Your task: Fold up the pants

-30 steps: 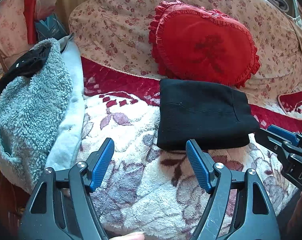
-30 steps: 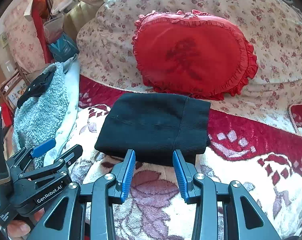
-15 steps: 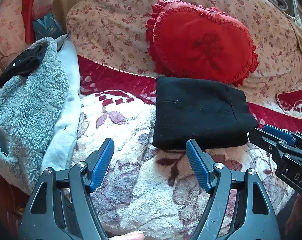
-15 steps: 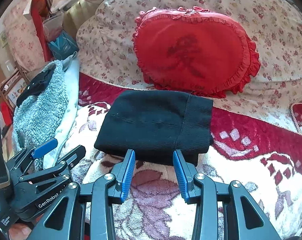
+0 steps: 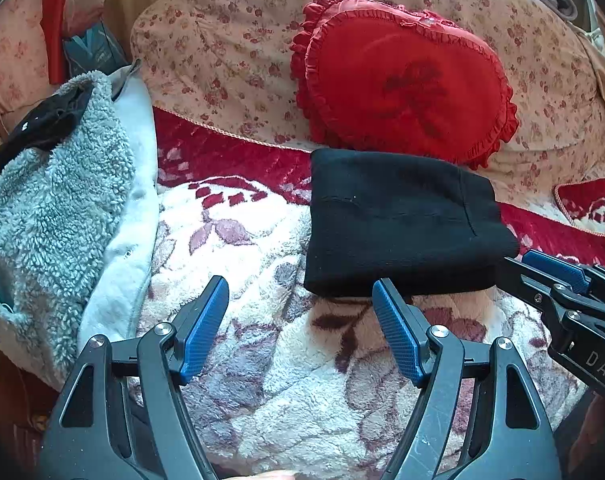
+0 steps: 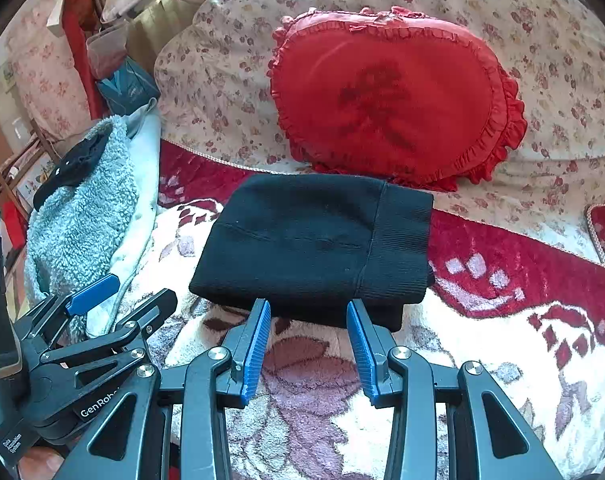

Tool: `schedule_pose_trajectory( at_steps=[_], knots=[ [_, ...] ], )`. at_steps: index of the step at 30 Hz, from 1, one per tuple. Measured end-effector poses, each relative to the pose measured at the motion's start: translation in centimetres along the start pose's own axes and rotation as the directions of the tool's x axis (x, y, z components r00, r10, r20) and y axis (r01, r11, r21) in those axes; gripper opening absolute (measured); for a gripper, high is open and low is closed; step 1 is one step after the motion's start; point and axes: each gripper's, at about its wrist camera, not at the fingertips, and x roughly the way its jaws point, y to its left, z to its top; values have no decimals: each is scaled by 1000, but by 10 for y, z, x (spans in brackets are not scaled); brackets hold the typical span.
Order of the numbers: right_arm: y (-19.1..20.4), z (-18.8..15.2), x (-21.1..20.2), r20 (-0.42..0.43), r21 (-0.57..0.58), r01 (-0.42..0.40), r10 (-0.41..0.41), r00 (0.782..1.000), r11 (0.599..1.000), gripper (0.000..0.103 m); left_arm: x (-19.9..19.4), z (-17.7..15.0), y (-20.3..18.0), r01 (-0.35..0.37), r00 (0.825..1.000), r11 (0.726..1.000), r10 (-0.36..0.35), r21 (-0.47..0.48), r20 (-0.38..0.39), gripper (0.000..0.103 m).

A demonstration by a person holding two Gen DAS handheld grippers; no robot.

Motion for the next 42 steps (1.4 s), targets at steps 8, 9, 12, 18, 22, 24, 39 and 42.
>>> schedule_pose_trajectory(
  at_steps=[8,9,12,18,22,24,39,42],
  knots=[
    [1,-1,6,-14,-7,-3,3,1000,1000,38,3,-1,-1,3,1000,1000,-3,0,-6,75],
    [1,-1,7,-16,-6,-2,2,1000,1000,38,4,-1,-1,4,1000,1000,-4,-1,-8,75],
    [1,-1,8,-18,-1,-5,5,1000,1000,38,5,-1,0,3,1000,1000,-3,-2,-8,75],
    [0,0,10,-21,-3,-10,10,1000,1000,38,7,-1,-1,1,1000,1000,-1,-1,-14,75],
    [0,0,12,-28,-4,-11,11,1000,1000,38,8,-1,-1,3,1000,1000,-3,3,-17,75],
    [0,0,12,-27,-4,-11,11,1000,1000,38,9,-1,-1,2,1000,1000,-2,1,-19,75],
    [3,-3,14,-33,0,-12,12,999,1000,38,11,-4,0,2,1000,1000,-2,-12,-29,75],
    [4,-3,15,-38,2,-11,12,999,1000,39,11,-4,1,3,1000,1000,-3,-13,-29,75]
  ],
)
